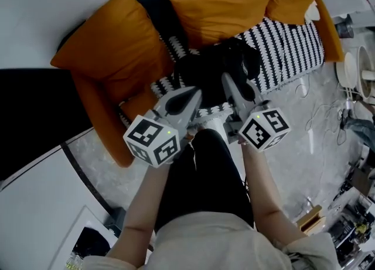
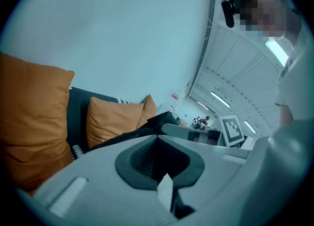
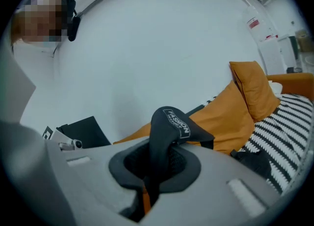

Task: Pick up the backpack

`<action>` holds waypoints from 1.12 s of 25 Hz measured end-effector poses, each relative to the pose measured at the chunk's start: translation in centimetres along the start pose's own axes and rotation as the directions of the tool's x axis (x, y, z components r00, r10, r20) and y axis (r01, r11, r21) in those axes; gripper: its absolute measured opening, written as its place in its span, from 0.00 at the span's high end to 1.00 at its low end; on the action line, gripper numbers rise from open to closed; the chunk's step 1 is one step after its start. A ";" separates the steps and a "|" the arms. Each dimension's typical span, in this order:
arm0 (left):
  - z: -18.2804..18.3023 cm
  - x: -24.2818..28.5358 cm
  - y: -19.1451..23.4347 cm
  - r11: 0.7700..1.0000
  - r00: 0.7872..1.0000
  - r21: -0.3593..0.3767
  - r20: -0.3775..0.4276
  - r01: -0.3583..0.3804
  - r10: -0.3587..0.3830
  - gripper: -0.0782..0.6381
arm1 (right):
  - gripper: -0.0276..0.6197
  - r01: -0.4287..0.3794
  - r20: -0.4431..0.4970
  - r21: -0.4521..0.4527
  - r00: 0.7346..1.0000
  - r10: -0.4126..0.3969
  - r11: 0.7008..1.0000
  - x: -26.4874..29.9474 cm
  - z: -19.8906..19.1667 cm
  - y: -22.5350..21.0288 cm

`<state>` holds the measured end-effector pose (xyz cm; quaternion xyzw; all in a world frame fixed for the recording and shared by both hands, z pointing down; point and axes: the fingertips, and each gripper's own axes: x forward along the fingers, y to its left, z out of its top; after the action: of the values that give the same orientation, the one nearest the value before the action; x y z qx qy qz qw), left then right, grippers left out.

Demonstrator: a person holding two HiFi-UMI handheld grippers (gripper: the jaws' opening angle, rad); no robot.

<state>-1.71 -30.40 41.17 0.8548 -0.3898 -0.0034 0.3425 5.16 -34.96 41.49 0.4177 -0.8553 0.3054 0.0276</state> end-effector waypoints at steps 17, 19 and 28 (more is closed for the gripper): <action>7.2 -4.0 -6.9 0.995 0.995 0.077 0.069 0.066 -0.072 0.88 | 0.94 -0.120 0.061 -0.062 0.990 0.124 0.991 -3.6 6.6 7.9; 8.1 -4.8 -7.3 0.996 0.993 0.063 0.089 0.068 -0.074 0.88 | 0.94 -0.142 0.061 -0.088 0.987 0.147 0.986 -3.7 7.3 9.0; 12.3 -7.5 -8.4 0.989 0.990 0.140 0.128 0.042 -0.060 0.88 | 0.94 -0.182 0.098 -0.120 0.976 0.194 0.976 -4.7 10.8 12.3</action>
<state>-4.74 -28.70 24.88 0.8840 -0.3888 -0.0421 0.2561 1.48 -31.87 25.16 0.3488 -0.9068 0.2356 -0.0253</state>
